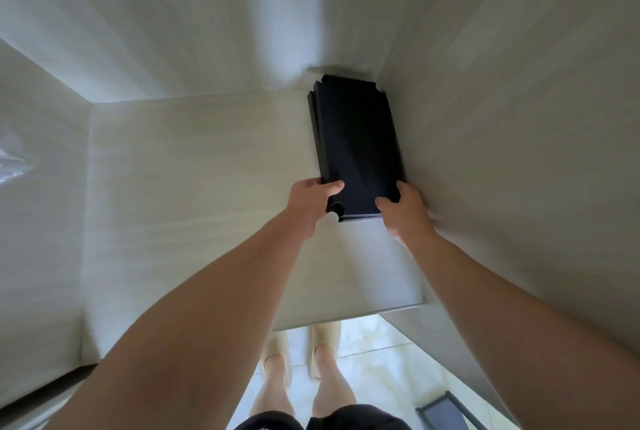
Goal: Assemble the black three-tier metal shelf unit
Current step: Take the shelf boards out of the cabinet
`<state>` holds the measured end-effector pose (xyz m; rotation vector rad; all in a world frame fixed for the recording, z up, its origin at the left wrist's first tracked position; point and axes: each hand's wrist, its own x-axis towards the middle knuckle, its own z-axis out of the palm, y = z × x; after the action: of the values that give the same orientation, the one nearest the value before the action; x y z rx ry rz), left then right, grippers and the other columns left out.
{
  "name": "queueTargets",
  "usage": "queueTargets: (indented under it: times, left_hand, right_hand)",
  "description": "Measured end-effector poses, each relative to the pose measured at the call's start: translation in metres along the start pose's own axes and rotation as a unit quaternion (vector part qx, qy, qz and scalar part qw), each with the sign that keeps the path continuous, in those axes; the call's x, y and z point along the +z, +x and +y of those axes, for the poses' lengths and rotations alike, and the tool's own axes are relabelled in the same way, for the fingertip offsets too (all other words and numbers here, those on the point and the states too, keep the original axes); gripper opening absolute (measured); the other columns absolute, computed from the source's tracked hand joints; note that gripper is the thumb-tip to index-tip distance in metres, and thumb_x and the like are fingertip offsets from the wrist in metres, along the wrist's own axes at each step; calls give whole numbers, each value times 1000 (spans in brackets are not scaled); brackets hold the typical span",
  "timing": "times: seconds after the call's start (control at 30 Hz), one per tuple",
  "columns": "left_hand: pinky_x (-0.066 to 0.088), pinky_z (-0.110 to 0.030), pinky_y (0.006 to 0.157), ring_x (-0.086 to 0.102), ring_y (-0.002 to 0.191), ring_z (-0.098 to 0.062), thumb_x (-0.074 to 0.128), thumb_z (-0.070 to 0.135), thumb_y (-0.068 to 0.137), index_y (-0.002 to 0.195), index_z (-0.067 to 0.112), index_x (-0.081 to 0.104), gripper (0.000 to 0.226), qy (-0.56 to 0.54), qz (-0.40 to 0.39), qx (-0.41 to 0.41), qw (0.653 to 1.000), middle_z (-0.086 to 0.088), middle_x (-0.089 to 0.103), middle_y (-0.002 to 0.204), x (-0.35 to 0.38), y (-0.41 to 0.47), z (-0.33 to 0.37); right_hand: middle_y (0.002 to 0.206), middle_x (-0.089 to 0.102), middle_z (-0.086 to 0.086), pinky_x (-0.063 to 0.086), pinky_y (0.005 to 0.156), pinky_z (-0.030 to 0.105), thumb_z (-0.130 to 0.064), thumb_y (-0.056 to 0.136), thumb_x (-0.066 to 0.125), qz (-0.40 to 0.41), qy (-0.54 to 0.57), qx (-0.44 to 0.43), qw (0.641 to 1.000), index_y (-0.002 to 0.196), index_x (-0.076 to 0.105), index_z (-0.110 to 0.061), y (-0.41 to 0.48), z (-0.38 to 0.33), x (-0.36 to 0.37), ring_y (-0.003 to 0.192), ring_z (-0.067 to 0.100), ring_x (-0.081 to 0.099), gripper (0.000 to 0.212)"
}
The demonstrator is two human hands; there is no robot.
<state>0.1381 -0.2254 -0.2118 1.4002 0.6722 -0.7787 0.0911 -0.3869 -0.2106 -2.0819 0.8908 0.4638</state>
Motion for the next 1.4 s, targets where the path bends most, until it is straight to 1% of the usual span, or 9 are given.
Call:
queueTargets:
  times: [0.17,0.23,0.3,0.5,0.73,1.1,1.23,1.33,1.4]
  left_hand:
    - [60,-29,77,68,91,-27,76,15,87,110,3,67,28,-41,-17,-16,999,-14,69,111,-26,-27,-16]
    - [59,-25,69,70,90,-26,73,13,89,118,-3,64,34,-62,-32,-30,997,-16,70,112,-39,-43,-24]
    - [60,-26,70,71,89,-25,72,11,90,117,-3,65,31,-78,-37,-46,995,-15,71,110,-53,-62,-32]
    - [56,-27,74,74,83,-17,65,11,93,108,3,68,17,-86,-74,-55,992,-6,76,95,-97,-122,-57]
    - [53,-28,77,69,90,-18,61,9,95,108,7,69,15,-79,-104,-49,990,-5,75,99,-126,-174,-91]
    - [53,-23,68,68,75,-11,63,14,96,103,9,70,12,-105,-75,-24,991,-2,74,95,-130,-265,-174]
    - [54,-29,84,66,83,-16,64,15,95,110,7,69,18,-142,-47,-6,989,-6,72,103,-117,-304,-231]
    - [52,-31,84,62,75,-16,65,16,94,104,9,69,12,-153,-29,-6,988,-3,72,90,-99,-337,-280]
    - [52,-35,94,61,73,-15,65,16,94,104,8,69,14,-166,-13,-16,986,-1,71,83,-88,-360,-311]
  right_hand:
    - [141,55,8,46,89,33,-20,98,59,-5,101,18,995,149,42,-17,-33,10,-8,115,25,57,53]
    - [143,53,8,42,95,32,-25,100,59,-18,138,37,990,153,35,-18,-50,13,-12,121,26,56,59]
    - [144,52,8,40,100,34,-29,101,59,-41,164,57,984,154,34,-19,-70,16,-15,127,28,54,60]
    - [128,64,2,51,101,44,-36,100,61,-134,255,100,952,138,53,-15,-142,39,-11,111,23,61,43]
    - [106,76,10,54,74,32,-20,103,56,-134,383,86,910,120,66,-7,-214,69,11,88,24,71,24]
    - [98,74,7,55,81,34,-19,100,59,-185,402,43,896,114,71,-9,-293,126,9,81,23,70,20]
    - [100,73,7,58,85,35,-17,100,59,-217,403,49,888,114,71,-6,-323,170,0,85,25,70,21]
    - [98,74,8,57,92,40,-15,100,59,-241,398,60,883,109,72,-5,-349,210,-11,92,28,70,19]
    - [98,74,8,56,96,43,-14,100,59,-248,393,74,883,111,72,-4,-367,237,-19,94,30,70,19]
